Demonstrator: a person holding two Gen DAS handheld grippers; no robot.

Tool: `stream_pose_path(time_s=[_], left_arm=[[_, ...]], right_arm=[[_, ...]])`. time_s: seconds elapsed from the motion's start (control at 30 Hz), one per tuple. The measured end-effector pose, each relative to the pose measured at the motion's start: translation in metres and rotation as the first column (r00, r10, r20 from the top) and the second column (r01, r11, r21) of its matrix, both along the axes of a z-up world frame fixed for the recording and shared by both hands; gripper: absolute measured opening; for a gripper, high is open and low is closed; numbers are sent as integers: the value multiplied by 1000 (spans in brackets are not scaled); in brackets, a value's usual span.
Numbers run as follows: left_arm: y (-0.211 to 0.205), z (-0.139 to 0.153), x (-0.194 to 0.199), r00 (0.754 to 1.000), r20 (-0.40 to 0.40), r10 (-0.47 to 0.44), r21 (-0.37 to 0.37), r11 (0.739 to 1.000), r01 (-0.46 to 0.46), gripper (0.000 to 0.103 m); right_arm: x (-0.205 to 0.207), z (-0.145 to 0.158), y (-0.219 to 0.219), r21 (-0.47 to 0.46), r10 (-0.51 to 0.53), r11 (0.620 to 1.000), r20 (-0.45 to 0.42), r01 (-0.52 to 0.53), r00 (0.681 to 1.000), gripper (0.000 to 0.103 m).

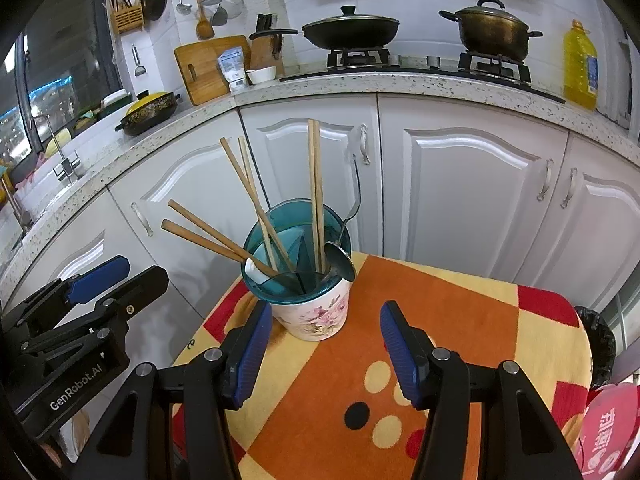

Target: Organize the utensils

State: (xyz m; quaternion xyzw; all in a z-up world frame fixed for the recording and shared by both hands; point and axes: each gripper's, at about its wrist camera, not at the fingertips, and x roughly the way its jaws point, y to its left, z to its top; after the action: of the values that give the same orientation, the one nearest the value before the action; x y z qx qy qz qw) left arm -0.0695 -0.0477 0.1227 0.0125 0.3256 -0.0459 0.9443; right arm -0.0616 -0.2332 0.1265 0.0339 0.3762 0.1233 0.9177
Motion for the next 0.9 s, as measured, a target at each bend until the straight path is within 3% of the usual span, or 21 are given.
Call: stream_pose_path(time_s=[0.9], left_arm=[[0,-8,0,1000,1,-21,-1,1000,21,50]], right_arm=[[3,-10,-1,-4,0,1000,-24,0,1000,55]])
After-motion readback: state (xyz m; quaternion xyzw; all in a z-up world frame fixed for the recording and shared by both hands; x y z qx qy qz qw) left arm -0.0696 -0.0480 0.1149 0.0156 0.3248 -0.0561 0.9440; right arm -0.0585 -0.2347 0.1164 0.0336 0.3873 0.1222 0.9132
